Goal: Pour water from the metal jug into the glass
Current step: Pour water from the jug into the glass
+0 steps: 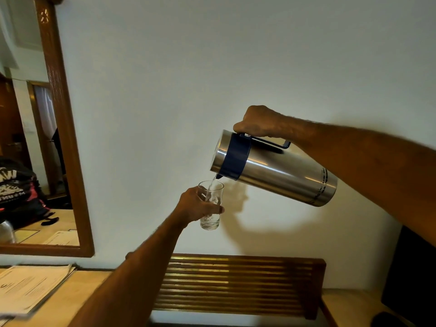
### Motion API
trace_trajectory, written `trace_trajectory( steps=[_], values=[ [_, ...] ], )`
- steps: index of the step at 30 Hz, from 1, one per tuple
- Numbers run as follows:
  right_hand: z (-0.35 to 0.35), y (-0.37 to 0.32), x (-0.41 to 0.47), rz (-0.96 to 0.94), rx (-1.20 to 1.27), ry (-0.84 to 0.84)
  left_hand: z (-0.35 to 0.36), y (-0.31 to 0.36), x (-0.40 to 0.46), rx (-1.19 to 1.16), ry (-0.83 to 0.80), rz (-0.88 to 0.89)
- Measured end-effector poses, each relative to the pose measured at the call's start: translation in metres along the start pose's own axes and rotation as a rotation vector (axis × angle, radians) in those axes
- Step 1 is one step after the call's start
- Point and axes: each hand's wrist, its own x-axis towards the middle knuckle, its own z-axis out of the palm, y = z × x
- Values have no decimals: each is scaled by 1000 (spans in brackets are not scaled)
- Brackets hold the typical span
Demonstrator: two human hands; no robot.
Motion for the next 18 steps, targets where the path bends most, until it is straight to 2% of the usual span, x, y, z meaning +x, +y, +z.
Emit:
trace_trajectory(
  steps=[18],
  values=[
    [0,10,-7,36,55,10,1,-2,-2,-20,-8,-16]
  ],
)
